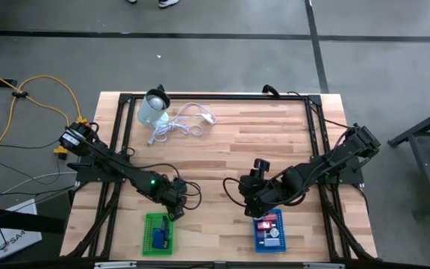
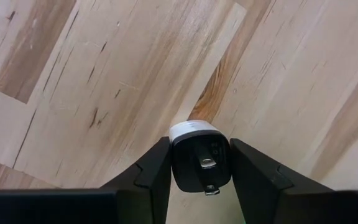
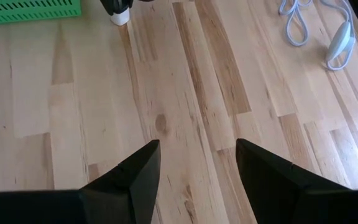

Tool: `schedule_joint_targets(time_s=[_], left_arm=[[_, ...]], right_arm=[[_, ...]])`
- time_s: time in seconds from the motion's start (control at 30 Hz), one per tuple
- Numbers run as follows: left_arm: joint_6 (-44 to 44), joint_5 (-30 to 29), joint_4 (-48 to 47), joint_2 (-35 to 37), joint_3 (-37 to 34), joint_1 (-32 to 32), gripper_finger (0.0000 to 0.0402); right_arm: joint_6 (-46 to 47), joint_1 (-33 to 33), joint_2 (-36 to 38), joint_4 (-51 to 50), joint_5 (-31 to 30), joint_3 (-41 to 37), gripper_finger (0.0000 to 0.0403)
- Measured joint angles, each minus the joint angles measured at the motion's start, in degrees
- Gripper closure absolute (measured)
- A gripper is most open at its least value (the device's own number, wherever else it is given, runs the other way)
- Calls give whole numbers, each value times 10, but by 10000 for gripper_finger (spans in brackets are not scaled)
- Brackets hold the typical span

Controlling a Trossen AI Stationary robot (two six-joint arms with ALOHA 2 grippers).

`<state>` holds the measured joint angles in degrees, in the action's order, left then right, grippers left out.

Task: Pick & Place Office items
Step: Put the white black charger adapter into the blue bin

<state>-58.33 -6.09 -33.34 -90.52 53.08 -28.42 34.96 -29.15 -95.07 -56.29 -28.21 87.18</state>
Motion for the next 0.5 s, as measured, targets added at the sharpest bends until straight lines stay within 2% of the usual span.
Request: schedule_joint_targets(time_s=[0.5], left_arm=[[31, 0, 2, 1, 0, 1, 274]], right_arm=[[27, 0, 0, 0, 3, 0, 206]])
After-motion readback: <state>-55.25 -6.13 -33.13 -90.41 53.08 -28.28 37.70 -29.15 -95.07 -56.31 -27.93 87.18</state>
